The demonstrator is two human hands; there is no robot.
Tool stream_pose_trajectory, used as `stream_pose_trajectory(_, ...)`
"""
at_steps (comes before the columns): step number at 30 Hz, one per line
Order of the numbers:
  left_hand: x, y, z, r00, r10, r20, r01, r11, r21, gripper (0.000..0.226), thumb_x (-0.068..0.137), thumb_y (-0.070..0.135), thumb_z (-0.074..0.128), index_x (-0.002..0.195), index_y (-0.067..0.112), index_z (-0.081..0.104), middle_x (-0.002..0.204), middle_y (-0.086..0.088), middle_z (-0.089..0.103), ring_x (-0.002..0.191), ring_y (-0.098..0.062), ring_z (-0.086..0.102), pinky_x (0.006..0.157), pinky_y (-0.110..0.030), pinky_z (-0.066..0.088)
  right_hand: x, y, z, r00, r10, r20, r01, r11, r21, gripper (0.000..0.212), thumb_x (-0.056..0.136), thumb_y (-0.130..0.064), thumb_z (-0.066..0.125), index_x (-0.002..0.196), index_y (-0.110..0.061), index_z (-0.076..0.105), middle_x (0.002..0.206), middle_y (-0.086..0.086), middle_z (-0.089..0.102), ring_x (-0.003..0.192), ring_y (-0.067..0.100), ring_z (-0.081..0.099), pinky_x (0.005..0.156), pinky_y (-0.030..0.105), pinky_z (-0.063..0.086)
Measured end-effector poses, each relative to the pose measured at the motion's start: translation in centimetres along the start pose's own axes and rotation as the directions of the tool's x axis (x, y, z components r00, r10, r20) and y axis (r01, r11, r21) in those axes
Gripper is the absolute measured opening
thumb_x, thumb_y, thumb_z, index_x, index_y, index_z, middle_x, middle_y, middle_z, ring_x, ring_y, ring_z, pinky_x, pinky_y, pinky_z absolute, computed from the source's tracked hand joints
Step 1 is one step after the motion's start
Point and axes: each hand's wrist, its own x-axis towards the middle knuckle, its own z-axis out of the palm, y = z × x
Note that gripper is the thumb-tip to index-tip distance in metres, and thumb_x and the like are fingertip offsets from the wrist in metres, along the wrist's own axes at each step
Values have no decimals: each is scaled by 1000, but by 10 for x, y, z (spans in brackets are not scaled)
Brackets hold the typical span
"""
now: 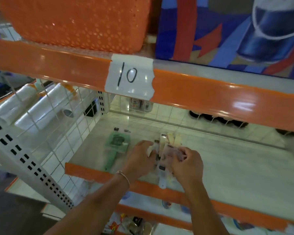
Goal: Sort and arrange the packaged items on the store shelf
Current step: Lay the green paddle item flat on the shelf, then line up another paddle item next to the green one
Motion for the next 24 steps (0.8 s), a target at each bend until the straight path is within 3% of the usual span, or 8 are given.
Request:
stream_pose_trajectory(2, 2, 19, 10, 984, -146, 104, 162, 974, -157, 32, 92, 24, 56, 124, 23, 56, 119, 0, 60, 91, -13, 60, 71, -23, 49, -2, 12, -5, 999, 39, -1, -39, 999, -22, 32, 85, -44, 61, 109, -25, 71, 100, 1, 71, 89, 18, 66, 80, 34, 56)
stream_pose_trajectory(4, 3, 30, 18, 972, -203, 118, 227, 941, -251, 14, 90, 19, 56, 100, 29, 58, 97, -2, 64, 70, -13, 58, 58, -25, 45, -4, 18, -10, 998, 59, 30, -58, 997, -46, 36, 83, -44, 65, 111, -22, 70, 102, 4, 70, 91, 21, 66, 80, 33, 55)
stream_pose_trajectory(6, 3, 35, 24, 978, -194, 79, 207, 952, -227, 20, 87, 16, 56, 76, 32, 50, 81, -1, 61, 63, -14, 54, 54, -26, 43, -6, 21, -12, 994, 80, 73, -77, 996, -53, 44, 80, -44, 70, 116, -19, 66, 105, 5, 68, 94, 22, 65, 81, 31, 54)
stream_pose_trajectory(9, 3, 36, 32, 978, -201, 62, 210, 955, -209, 23, 85, 16, 56, 70, 31, 46, 72, 4, 56, 60, -10, 51, 47, -20, 40, -9, 23, -14, 988, 114, 105, -111, 993, -31, 57, 72, -55, 69, 117, -21, 65, 103, 3, 67, 88, 18, 65, 78, 31, 56)
stream_pose_trajectory(12, 2, 38, 38, 979, -188, 75, 197, 968, -157, 23, 78, 15, 55, 65, 22, 38, 61, 4, 41, 53, -12, 39, 48, -24, 36, -9, 25, -16, 985, 136, 110, -130, 990, -56, 69, 67, -61, 66, 122, -20, 62, 109, 5, 65, 96, 21, 64, 84, 36, 56)
stream_pose_trajectory(16, -2, 42, 42, 994, -105, -23, 104, 994, -21, 21, 77, 15, 55, 65, 19, 38, 65, 7, 39, 59, -12, 36, 57, -26, 32, -7, 30, -19, 970, 189, 152, -180, 981, -76, 67, 75, -48, 73, 132, -18, 54, 120, 10, 56, 111, 27, 57, 94, 36, 50)
stream_pose_trajectory(19, -2, 40, 44, 995, -81, -51, 77, 994, -72, 8, 80, 11, 58, 77, 6, 52, 80, 3, 46, 66, -7, 39, 53, -15, 30, -6, 31, -18, 967, 195, 161, -189, 981, -53, 71, 72, -46, 77, 132, -16, 54, 121, 9, 57, 111, 27, 57, 96, 38, 50)
stream_pose_trajectory(24, -3, 37, 44, 994, -104, -30, 100, 987, -124, 6, 86, 12, 59, 92, 13, 59, 98, -3, 56, 88, -19, 55, 69, -22, 46, -4, 31, -19, 962, 220, 164, -228, 973, 30, 70, 70, -33, 84, 132, -18, 55, 123, 7, 58, 108, 22, 58, 86, 24, 46)
